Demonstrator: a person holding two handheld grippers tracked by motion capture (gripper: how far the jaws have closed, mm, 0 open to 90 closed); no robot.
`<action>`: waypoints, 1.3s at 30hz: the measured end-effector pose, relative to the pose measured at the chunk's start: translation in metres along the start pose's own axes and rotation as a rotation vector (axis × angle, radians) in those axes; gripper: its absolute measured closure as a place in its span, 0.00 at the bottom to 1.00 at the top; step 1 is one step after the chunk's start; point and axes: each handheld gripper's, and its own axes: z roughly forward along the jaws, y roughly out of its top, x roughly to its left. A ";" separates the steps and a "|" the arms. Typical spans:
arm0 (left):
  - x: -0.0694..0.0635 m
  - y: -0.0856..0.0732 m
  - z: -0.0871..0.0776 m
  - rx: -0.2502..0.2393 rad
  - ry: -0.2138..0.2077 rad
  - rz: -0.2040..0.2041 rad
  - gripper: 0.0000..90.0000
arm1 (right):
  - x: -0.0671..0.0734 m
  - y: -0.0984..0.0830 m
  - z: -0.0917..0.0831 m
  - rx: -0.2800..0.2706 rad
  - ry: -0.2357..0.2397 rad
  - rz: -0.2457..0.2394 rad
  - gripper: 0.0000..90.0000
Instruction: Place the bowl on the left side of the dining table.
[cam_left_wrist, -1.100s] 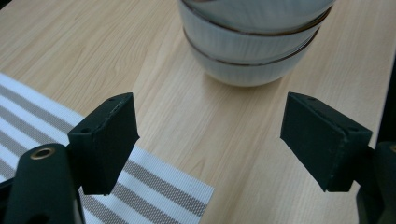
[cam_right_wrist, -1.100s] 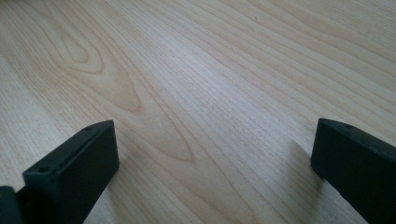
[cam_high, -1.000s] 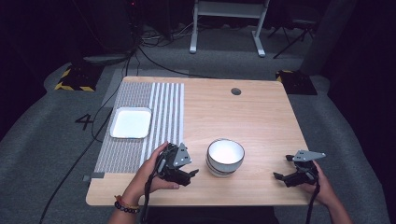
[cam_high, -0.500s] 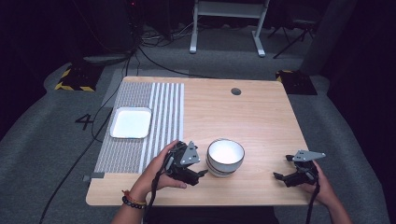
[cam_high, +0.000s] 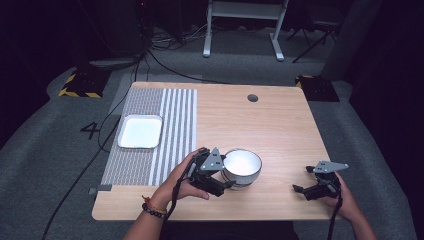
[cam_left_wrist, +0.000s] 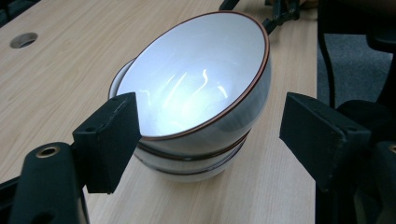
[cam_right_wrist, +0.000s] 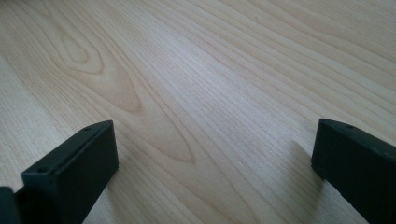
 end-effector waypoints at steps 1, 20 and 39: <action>-0.001 0.002 0.002 0.002 -0.011 -0.006 0.22 | 0.000 0.000 0.000 0.000 0.000 0.001 0.01; 0.006 0.015 0.033 0.069 -0.075 0.024 0.25 | 0.000 0.000 0.000 0.000 0.000 0.000 0.01; -0.003 0.027 0.051 0.150 -0.187 0.162 0.65 | 0.000 0.000 0.000 0.000 0.000 0.001 0.01</action>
